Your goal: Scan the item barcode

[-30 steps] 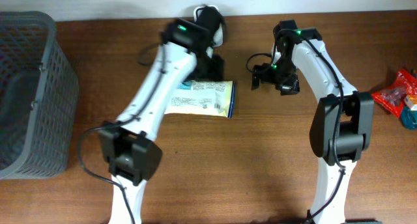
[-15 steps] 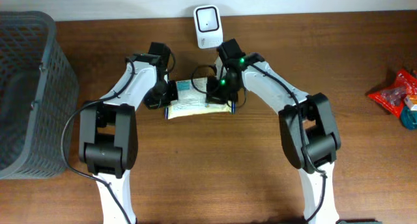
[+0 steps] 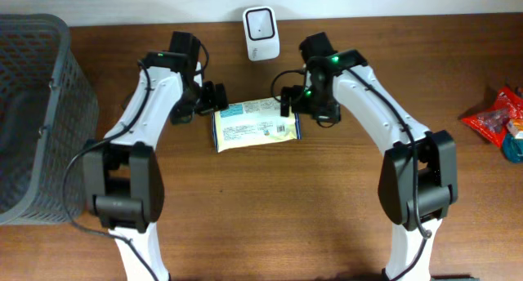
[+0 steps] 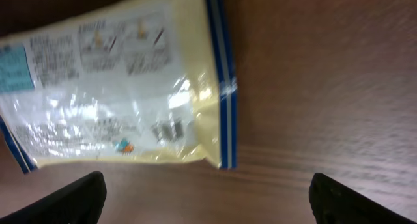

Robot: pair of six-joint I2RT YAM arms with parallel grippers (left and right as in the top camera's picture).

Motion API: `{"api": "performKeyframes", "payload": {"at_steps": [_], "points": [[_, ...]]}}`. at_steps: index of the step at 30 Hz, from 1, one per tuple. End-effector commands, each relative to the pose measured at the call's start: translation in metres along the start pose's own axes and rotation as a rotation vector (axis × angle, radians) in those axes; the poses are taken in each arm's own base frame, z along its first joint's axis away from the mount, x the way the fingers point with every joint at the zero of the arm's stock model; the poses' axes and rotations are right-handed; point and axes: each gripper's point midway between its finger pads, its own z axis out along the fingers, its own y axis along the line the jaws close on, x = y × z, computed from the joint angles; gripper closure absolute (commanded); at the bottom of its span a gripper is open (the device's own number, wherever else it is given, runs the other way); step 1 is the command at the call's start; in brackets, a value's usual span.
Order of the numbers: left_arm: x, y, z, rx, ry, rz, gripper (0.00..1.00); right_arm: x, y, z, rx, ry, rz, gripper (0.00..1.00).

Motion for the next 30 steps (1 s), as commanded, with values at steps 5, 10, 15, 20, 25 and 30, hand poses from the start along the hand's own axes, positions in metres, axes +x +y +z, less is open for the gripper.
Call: {"api": "performKeyframes", "payload": {"at_steps": [5, 10, 15, 20, 25, 30], "points": [[0.033, -0.030, 0.088, 0.194, 0.245, 0.025, 0.10, -0.011, -0.013, -0.008, 0.022, -0.034, 0.014, 0.01], [0.038, -0.042, 0.098, 0.238, 0.259, 0.076, 1.00, -0.019, -0.031, -0.010, 0.122, -0.077, 0.016, 0.02], [-0.011, 0.011, 0.025, -0.024, 0.133, 0.039, 1.00, -0.021, -0.030, -0.010, 0.118, -0.087, 0.014, 0.01], [-0.071, 0.078, -0.170, -0.547, -0.276, 0.029, 1.00, -0.021, -0.030, -0.010, 0.118, -0.087, 0.015, 0.01], [-0.072, 0.096, -0.209, -0.699, -0.350, 0.031, 1.00, -0.021, -0.030, -0.010, 0.118, -0.087, 0.015, 0.01], [-0.041, 0.045, -0.134, -0.626, -0.159, 0.151, 1.00, -0.021, -0.030, -0.010, 0.118, -0.087, 0.014, 0.01]]}}
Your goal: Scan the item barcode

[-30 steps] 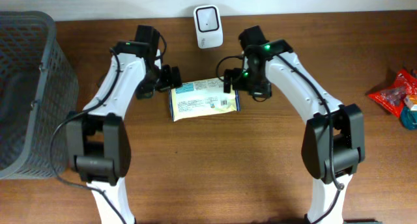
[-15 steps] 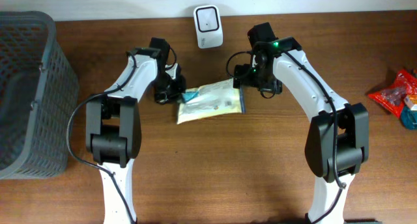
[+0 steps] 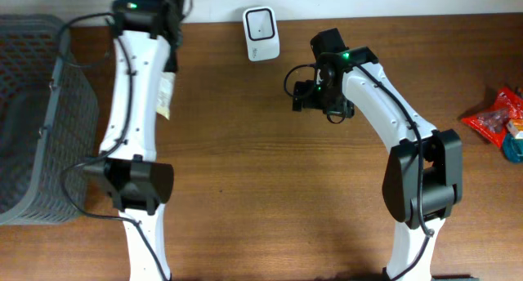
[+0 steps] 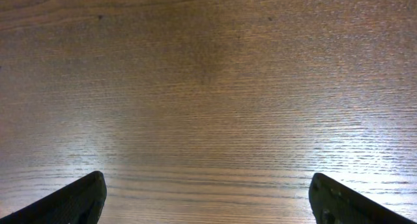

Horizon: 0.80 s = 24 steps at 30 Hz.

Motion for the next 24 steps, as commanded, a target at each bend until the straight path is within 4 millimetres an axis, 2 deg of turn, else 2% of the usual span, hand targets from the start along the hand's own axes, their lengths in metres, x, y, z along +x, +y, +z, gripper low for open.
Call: {"api": "performKeyframes", "payload": {"at_steps": [1, 2, 4, 6, 7, 8, 9, 10, 11, 13, 14, 15, 16, 17, 18, 19, 20, 21, 22, 24], "points": [[0.027, -0.054, 0.012, 0.030, 0.075, 0.110, 1.00, -0.004, 0.002, -0.006, 0.003, -0.020, -0.016, 0.01], [0.035, -0.077, 0.017, 0.046, 0.080, 0.149, 1.00, -0.004, 0.002, -0.006, 0.004, -0.020, -0.015, 0.01], [0.046, -0.120, 0.012, 0.195, 0.103, 0.169, 1.00, -0.004, 0.002, -0.006, 0.004, -0.020, -0.016, 0.01], [0.058, -0.192, -0.021, 0.554, 0.145, 0.172, 1.00, -0.004, 0.002, -0.006, 0.004, -0.020, -0.016, 0.01], [0.061, -0.208, -0.033, 0.651, 0.161, 0.177, 0.96, -0.004, 0.002, -0.006, 0.004, -0.020, -0.016, 0.01], [0.064, -0.219, -0.042, 0.726, 0.173, 0.179, 0.79, -0.004, 0.002, -0.006, 0.004, -0.020, -0.016, 0.01], [0.066, -0.229, -0.052, 0.803, 0.190, 0.181, 0.36, -0.004, 0.002, -0.006, 0.004, -0.020, -0.015, 0.01], [0.065, -0.231, -0.054, 0.817, 0.189, 0.180, 0.23, -0.004, 0.002, -0.006, 0.004, -0.020, -0.015, 0.01], [0.062, -0.230, -0.058, 0.822, 0.177, 0.178, 0.22, -0.004, 0.002, -0.006, 0.004, -0.020, -0.015, 0.01], [0.045, -0.223, -0.078, 0.867, 0.112, 0.160, 0.21, -0.004, 0.002, -0.006, 0.004, -0.020, -0.015, 0.02], [0.028, -0.209, -0.092, 0.877, 0.053, 0.136, 0.22, -0.004, 0.002, -0.006, 0.004, -0.020, -0.016, 0.01], [0.015, -0.191, -0.095, 0.854, 0.012, 0.103, 0.27, -0.004, 0.002, -0.006, 0.004, -0.020, -0.016, 0.01], [0.008, -0.175, -0.089, 0.808, -0.004, 0.076, 0.33, -0.004, 0.002, -0.006, 0.004, -0.020, -0.015, 0.01], [0.000, -0.148, -0.068, 0.699, -0.010, 0.033, 0.35, -0.004, 0.002, -0.006, 0.004, -0.020, -0.016, 0.01], [-0.004, -0.126, -0.048, 0.620, 0.002, -0.003, 0.34, -0.010, 0.006, -0.006, -0.012, -0.043, -0.017, 0.01], [-0.007, -0.107, -0.034, 0.575, 0.020, -0.044, 0.30, -0.016, 0.013, -0.006, -0.050, -0.067, -0.020, 0.01], [-0.008, -0.090, -0.021, 0.550, 0.045, -0.092, 0.26, -0.014, 0.024, -0.007, -0.111, -0.053, -0.023, 0.01], [-0.009, -0.075, -0.010, 0.534, 0.063, -0.127, 0.01, -0.015, 0.056, -0.012, -0.265, -0.060, -0.136, 0.01], [-0.011, -0.064, -0.002, 0.524, 0.073, -0.155, 0.01, -0.014, 0.091, -0.022, -0.417, -0.100, -0.334, 0.01], [-0.015, -0.041, 0.013, 0.500, 0.097, -0.268, 0.01, -0.013, 0.130, -0.025, -0.432, -0.211, -0.589, 0.01]]}}
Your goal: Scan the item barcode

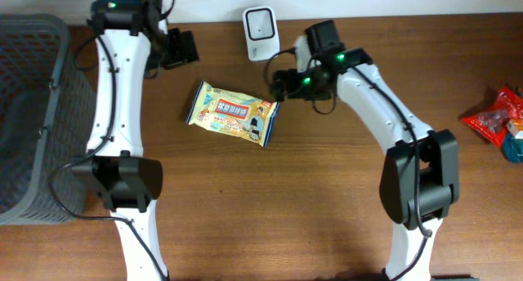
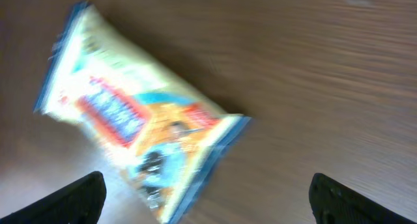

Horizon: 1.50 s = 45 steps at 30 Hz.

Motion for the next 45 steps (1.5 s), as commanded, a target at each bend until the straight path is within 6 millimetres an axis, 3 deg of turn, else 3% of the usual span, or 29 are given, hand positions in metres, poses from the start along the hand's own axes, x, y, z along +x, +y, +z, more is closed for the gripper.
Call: {"api": "performKeyframes", "payload": {"at_steps": [1, 4, 7, 8, 11, 14, 17, 18, 19, 21, 23, 25, 28, 30, 32, 34, 38, 42, 43, 45], "points": [[-0.010, 0.035, 0.003, -0.041, -0.008, -0.148, 0.01, 0.001, 0.068, 0.014, -0.106, -0.044, -0.444, 0.01], [0.000, 0.058, 0.002, -0.072, 0.045, -0.187, 0.01, -0.011, 0.084, 0.054, 0.043, -0.132, -0.659, 0.07], [0.002, 0.068, 0.001, -0.082, 0.060, -0.206, 0.01, 0.003, 0.093, 0.093, 0.016, -0.110, -0.824, 0.09], [0.003, 0.068, 0.001, -0.083, 0.063, -0.206, 0.01, 0.007, 0.090, 0.100, 0.019, -0.094, -0.857, 0.15], [0.006, 0.068, 0.001, -0.086, 0.074, -0.206, 0.01, 0.019, 0.080, 0.120, 0.011, -0.051, -0.848, 0.17], [0.006, 0.068, 0.001, -0.087, 0.075, -0.206, 0.01, 0.036, 0.092, 0.128, -0.113, -0.016, -0.842, 0.17], [0.010, 0.069, 0.000, -0.091, 0.089, -0.206, 0.01, 0.050, 0.059, 0.147, 0.000, 0.071, -0.818, 0.28], [0.009, 0.070, 0.000, -0.096, 0.086, -0.206, 0.01, 0.053, 0.048, 0.150, 0.047, 0.094, -0.796, 0.41], [0.009, 0.074, 0.000, -0.118, 0.080, -0.205, 0.01, 0.047, 0.037, 0.149, 0.123, 0.082, -0.709, 0.70], [0.008, 0.074, 0.000, -0.121, 0.079, -0.205, 0.01, 0.035, 0.028, 0.143, 0.181, 0.041, -0.571, 0.93], [0.008, 0.074, 0.000, -0.121, 0.079, -0.205, 0.01, 0.013, 0.025, 0.126, 0.186, -0.024, -0.416, 0.96], [0.008, 0.074, 0.000, -0.120, 0.079, -0.205, 0.01, -0.023, 0.026, 0.091, 0.177, -0.133, -0.273, 0.96], [0.008, 0.074, 0.000, -0.120, 0.080, -0.205, 0.01, -0.071, 0.045, 0.025, 0.153, -0.301, -0.250, 0.96], [0.008, 0.074, 0.000, -0.120, 0.080, -0.205, 0.01, -0.107, 0.043, -0.013, 0.248, -0.468, -0.243, 0.96], [0.008, 0.074, 0.000, -0.120, 0.080, -0.205, 0.01, -0.143, 0.043, -0.036, 0.307, -0.657, -0.225, 0.96], [0.008, 0.074, 0.000, -0.120, 0.080, -0.205, 0.01, -0.160, 0.039, -0.044, 0.344, -0.754, -0.205, 0.96], [0.008, 0.074, 0.000, -0.120, 0.080, -0.205, 0.01, -0.192, 0.043, -0.018, 0.274, -0.953, -0.203, 0.96], [0.008, 0.074, 0.000, -0.120, 0.080, -0.204, 0.01, -0.195, 0.028, 0.020, 0.228, -1.022, -0.146, 0.96], [0.008, 0.074, 0.000, -0.120, 0.080, -0.205, 0.01, -0.195, 0.027, 0.024, 0.220, -1.025, -0.130, 0.96], [0.008, 0.074, 0.000, -0.120, 0.080, -0.205, 0.01, -0.202, 0.026, 0.009, 0.232, -1.093, -0.112, 0.96]]}}
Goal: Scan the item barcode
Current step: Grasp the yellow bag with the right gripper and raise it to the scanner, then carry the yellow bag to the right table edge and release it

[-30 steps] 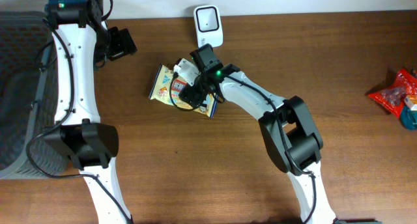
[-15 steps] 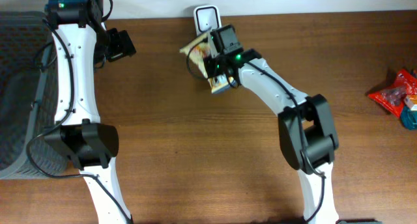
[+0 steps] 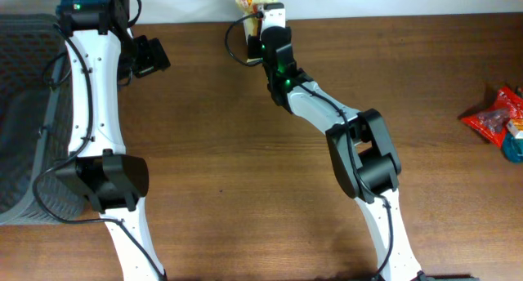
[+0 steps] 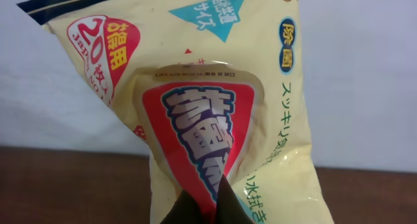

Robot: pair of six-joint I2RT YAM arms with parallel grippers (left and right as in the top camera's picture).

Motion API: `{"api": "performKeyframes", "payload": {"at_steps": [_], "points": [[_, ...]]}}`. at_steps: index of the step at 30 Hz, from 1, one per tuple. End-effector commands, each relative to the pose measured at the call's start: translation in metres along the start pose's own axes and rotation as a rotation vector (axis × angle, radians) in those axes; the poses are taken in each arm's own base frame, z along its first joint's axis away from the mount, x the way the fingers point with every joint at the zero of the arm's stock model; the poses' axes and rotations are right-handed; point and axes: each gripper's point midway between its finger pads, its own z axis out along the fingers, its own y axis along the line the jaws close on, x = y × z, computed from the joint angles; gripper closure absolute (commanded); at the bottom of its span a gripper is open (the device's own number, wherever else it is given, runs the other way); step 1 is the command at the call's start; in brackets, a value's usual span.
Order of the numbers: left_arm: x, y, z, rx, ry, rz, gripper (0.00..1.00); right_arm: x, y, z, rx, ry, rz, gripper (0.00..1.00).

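Note:
A yellow wipes packet (image 4: 215, 100) with a red label hangs upright in front of the white wall, its printed front toward the right wrist camera. My right gripper (image 4: 210, 203) is shut on its lower edge. From overhead the packet sits at the table's far edge, with the right gripper (image 3: 258, 10) just below it. No barcode shows in either view. The white scanner cannot be made out under the right arm. My left gripper (image 3: 149, 56) hovers at the far left, holding nothing that I can see; its jaws are unclear.
A grey mesh basket (image 3: 24, 109) stands along the left side. A red snack bag (image 3: 494, 118) lies at the right edge of the brown table (image 3: 261, 175).
The packet lay face up on the table with the open right gripper beside its right end. Now the right gripper is shut on it and holds it up at the far edge. The left gripper is slightly further left.
The packet first lay with its back and barcode up between both grippers, below the scanner. Then it hung by the raised left arm at the far left. Then it lay face up mid-table, free of both grippers. Now the right gripper holds it against the wall.

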Motion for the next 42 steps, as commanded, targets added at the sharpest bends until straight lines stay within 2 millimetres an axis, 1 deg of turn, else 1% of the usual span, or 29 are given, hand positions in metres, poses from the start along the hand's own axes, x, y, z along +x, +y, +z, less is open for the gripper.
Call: {"api": "performKeyframes", "payload": {"at_steps": [1, 4, 7, 9, 11, 14, 15, 17, 19, 21, 23, 24, 25, 26, 27, 28, 29, 30, 31, 32, 33, 34, 35, 36, 37, 38, 40, 41, 42], "points": [[-0.001, 0.004, 0.002, -0.014, 0.002, -0.018, 0.01, -0.047, -0.006, -0.005, 0.026, -0.140, 0.061, 0.96], [-0.001, 0.004, 0.002, -0.014, 0.002, -0.018, 0.01, -0.069, -0.011, -0.007, 0.020, -0.229, 0.086, 0.96], [-0.001, 0.004, 0.002, -0.014, 0.002, -0.018, 0.01, -0.078, -0.023, -0.007, 0.030, -0.257, 0.094, 0.96], [-0.001, 0.004, 0.002, -0.014, 0.002, -0.018, 0.01, -0.073, -0.028, -0.003, 0.015, -0.242, 0.088, 0.96], [-0.001, 0.004, 0.002, -0.014, 0.002, -0.017, 0.01, -0.058, -0.027, 0.003, -0.043, -0.187, 0.072, 0.96], [-0.001, 0.004, 0.002, -0.014, 0.002, -0.017, 0.01, -0.034, -0.042, 0.010, -0.009, -0.118, 0.064, 0.96], [-0.001, 0.004, 0.002, -0.014, 0.002, -0.017, 0.01, -0.035, -0.043, 0.010, -0.009, -0.121, 0.066, 0.96], [-0.001, 0.004, 0.002, -0.014, 0.002, -0.017, 0.01, -0.052, -0.040, 0.008, -0.023, -0.192, 0.078, 0.96], [-0.001, 0.004, 0.002, -0.014, 0.002, -0.017, 0.01, -0.075, -0.040, 0.001, -0.029, -0.245, 0.086, 0.96], [-0.001, 0.004, 0.002, -0.014, 0.002, -0.017, 0.01, -0.101, -0.054, -0.007, -0.008, -0.258, 0.089, 0.96], [-0.001, 0.004, 0.002, -0.014, 0.002, -0.017, 0.01, -0.122, -0.078, -0.017, 0.037, -0.225, 0.087, 0.96], [-0.001, 0.004, 0.002, -0.014, 0.002, -0.017, 0.01, -0.131, -0.097, -0.024, 0.075, -0.183, 0.084, 0.96], [-0.001, 0.004, 0.002, -0.014, 0.002, -0.017, 0.01, -0.140, -0.122, -0.035, 0.123, -0.135, 0.083, 0.96], [-0.001, 0.004, 0.002, -0.014, 0.002, -0.017, 0.01, -0.148, -0.161, -0.052, 0.204, -0.063, 0.085, 0.96], [-0.001, 0.004, 0.002, -0.014, 0.002, -0.017, 0.01, -0.154, -0.216, -0.081, 0.360, 0.008, 0.091, 0.96], [-0.001, 0.003, 0.002, -0.014, 0.002, -0.016, 0.01, -0.155, -0.268, -0.112, 0.508, 0.071, 0.096, 0.96], [-0.001, 0.003, 0.002, -0.014, 0.002, -0.016, 0.01, -0.147, -0.317, -0.143, 0.640, 0.146, 0.105, 0.96], [-0.001, 0.003, 0.002, -0.014, 0.002, -0.016, 0.01, -0.132, -0.361, -0.171, 0.737, 0.231, 0.125, 0.96], [-0.001, 0.004, 0.002, -0.014, 0.002, -0.016, 0.01, -0.114, -0.396, -0.196, 0.810, 0.317, 0.150, 0.96], [-0.001, 0.004, 0.002, -0.014, 0.002, -0.016, 0.01, -0.083, -0.449, -0.242, 0.925, 0.444, 0.205, 0.96], [-0.001, 0.003, 0.002, -0.014, 0.002, -0.015, 0.01, -0.067, -0.481, -0.271, 0.995, 0.503, 0.247, 0.96], [-0.001, 0.003, 0.002, -0.014, 0.002, -0.015, 0.01, -0.055, -0.507, -0.297, 1.048, 0.537, 0.288, 0.96], [-0.001, 0.003, 0.002, -0.014, 0.002, -0.016, 0.01, -0.045, -0.528, -0.318, 1.096, 0.563, 0.322, 0.96], [-0.001, 0.003, 0.002, -0.014, 0.002, -0.016, 0.01, -0.033, -0.545, -0.335, 1.120, 0.583, 0.360, 0.96], [-0.001, 0.003, 0.002, -0.014, 0.002, -0.016, 0.01, -0.019, -0.559, -0.343, 1.098, 0.595, 0.417, 0.96], [-0.001, 0.003, 0.002, -0.014, 0.002, -0.016, 0.01, -0.010, -0.568, -0.342, 1.059, 0.581, 0.461, 0.96], [-0.001, 0.003, 0.002, -0.014, 0.002, -0.016, 0.01, -0.006, -0.579, -0.339, 1.052, 0.554, 0.471, 0.94], [-0.001, 0.003, 0.002, -0.014, 0.002, -0.016, 0.01, -0.008, -0.582, -0.336, 1.051, 0.537, 0.467, 0.82], [-0.001, 0.003, 0.002, -0.014, 0.002, -0.016, 0.01, -0.009, -0.584, -0.334, 1.050, 0.527, 0.463, 0.34]]}}
